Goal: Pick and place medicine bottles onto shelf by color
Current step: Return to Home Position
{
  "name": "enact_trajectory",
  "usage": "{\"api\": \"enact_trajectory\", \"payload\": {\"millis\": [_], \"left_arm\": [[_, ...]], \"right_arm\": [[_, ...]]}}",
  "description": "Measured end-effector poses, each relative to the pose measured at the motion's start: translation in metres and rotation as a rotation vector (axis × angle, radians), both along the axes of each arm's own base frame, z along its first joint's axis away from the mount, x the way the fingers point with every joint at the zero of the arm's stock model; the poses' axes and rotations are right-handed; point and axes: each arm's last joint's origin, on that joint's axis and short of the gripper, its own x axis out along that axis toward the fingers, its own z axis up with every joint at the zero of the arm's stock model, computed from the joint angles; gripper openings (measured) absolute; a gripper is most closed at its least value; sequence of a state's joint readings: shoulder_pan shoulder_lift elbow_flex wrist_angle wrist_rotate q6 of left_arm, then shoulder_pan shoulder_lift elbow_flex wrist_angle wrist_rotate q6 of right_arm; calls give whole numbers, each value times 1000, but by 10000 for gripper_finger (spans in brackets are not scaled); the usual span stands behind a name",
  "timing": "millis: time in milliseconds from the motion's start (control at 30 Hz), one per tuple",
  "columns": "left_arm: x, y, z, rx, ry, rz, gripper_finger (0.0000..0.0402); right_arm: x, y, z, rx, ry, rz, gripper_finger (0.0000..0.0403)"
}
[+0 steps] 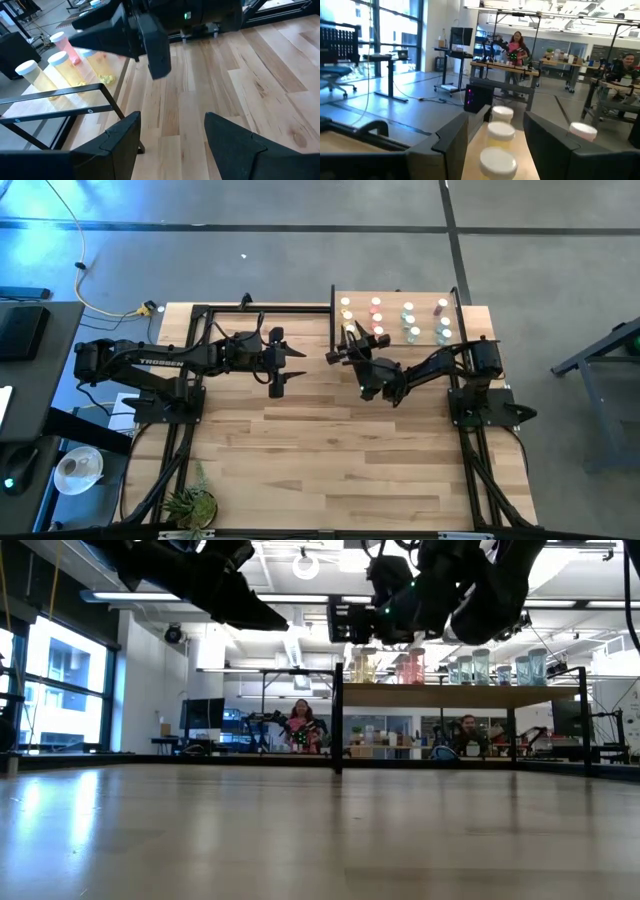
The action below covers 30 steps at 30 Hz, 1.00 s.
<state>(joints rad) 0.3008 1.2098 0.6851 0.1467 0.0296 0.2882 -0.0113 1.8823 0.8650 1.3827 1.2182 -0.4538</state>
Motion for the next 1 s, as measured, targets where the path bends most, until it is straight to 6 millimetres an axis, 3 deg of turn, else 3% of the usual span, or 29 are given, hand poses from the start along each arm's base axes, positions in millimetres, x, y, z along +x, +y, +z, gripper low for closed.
{"api": "enact_trajectory", "payload": {"millis": [333,667,867,1000], "left_arm": [[-4,-1,9,7,-15,-1,209],[-40,-13,37,-39,-68,8,209],[-59,-20,34,-99,-118,-18,209],[-71,-24,22,-131,-162,-10,209]], "right_arm": [[-12,24,37,-36,-1,52,181],[-35,54,78,-121,120,109,181],[-65,61,96,-138,137,138,181],[-98,57,102,-135,83,168,181]]}}
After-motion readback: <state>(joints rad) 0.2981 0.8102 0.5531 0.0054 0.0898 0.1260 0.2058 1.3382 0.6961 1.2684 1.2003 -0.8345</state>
